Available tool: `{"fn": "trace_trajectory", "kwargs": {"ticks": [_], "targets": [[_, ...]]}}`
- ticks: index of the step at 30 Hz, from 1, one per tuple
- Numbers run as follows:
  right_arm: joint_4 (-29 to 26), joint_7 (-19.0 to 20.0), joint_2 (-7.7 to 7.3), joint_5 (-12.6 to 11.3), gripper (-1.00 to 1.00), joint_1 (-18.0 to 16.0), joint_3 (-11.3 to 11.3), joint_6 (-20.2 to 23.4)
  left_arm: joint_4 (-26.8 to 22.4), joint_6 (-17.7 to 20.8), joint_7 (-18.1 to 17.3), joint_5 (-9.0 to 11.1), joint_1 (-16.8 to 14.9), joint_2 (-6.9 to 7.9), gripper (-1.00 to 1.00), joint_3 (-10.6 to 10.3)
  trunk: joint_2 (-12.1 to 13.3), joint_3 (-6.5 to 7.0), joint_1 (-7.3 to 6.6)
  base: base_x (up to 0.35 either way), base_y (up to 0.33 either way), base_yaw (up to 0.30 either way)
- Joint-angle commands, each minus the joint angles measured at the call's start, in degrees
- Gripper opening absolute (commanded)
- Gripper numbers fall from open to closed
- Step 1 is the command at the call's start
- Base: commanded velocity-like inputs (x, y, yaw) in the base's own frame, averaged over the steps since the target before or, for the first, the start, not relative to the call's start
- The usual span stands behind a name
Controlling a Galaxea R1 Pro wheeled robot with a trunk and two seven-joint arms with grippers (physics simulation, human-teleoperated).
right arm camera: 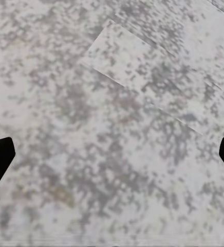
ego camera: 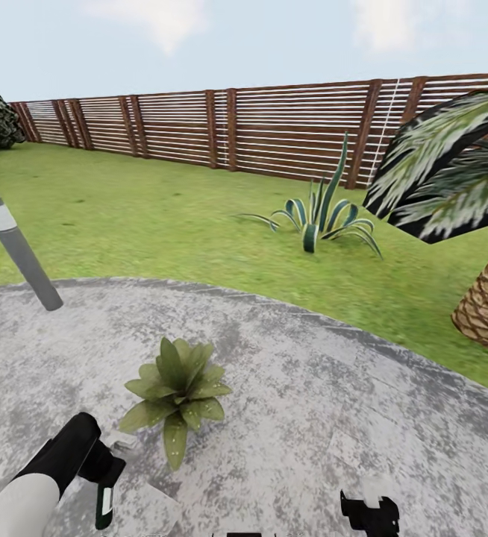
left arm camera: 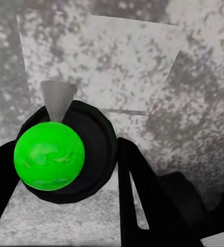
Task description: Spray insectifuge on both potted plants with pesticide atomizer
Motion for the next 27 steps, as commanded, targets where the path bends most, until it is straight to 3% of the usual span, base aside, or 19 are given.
{"fn": "trace_trajectory", "kwargs": {"ticks": [1, 8, 9, 12, 14, 16, 18, 20, 27], "targets": [[0.01, -0.21, 0.00, -0.37, 1.00, -0.03, 0.50, -0.12, -0.07, 0.07, -0.58, -0.58, 0.02, 0.16, -1.00, 0.23, -0.02, -0.05, -0.03, -0.232, 0.238, -0.124], [0.13, -0.08, -0.06, -0.19, 1.00, -0.03, 0.50, -0.14, -0.17, 0.11, -0.65, -0.59, -0.72, 0.88, -1.00, 0.28, -0.02, -0.05, -0.03, -0.124, 0.097, -0.020], [0.17, -0.05, -0.08, -0.13, 1.00, -0.03, 0.50, -0.13, -1.13, 0.15, -0.72, -0.58, -1.32, 1.58, -1.00, 0.23, -0.02, -0.05, -0.03, -0.003, 0.003, 0.000], [0.18, -0.04, -0.13, -0.12, 1.00, -0.03, 0.50, -0.13, -2.63, 0.24, -0.91, -1.42, -3.38, 1.81, -1.00, 0.18, -0.02, -0.05, -0.03, -0.001, 0.001, 0.000], [0.15, -0.08, -0.16, -0.13, 1.00, -0.03, 0.50, -0.13, -2.86, 0.26, -2.20, -2.69, -4.63, 1.84, -1.00, 0.14, -0.02, -0.05, -0.03, 0.000, 0.000, 0.000], [0.10, -0.14, -0.11, -0.19, 1.00, -0.03, 0.50, -0.14, -3.14, 0.26, -7.69, -8.03, -5.65, 1.85, -1.00, 0.18, -0.02, -0.05, -0.03, 0.000, 0.000, 0.000], [0.10, -0.16, -0.10, -0.20, 1.00, -0.03, 0.50, -0.13, -3.51, 0.14, -12.19, -11.70, -5.80, 1.79, -1.00, 0.19, -0.02, -0.05, -0.03, 0.000, 0.000, -0.076], [0.10, -0.19, -0.09, -0.20, 1.00, -0.03, 0.50, -0.12, -4.08, 0.05, -15.11, -13.87, -5.76, 1.83, -1.00, 0.19, -0.02, -0.05, -0.03, 0.000, 0.000, -0.198], [0.09, -0.21, -0.09, -0.20, 1.00, -0.03, 0.50, -0.12, -8.89, 0.07, -16.66, -15.01, -5.01, 1.61, -1.00, 0.19, -0.02, -0.05, -0.03, -0.119, 0.111, -0.259]]}}
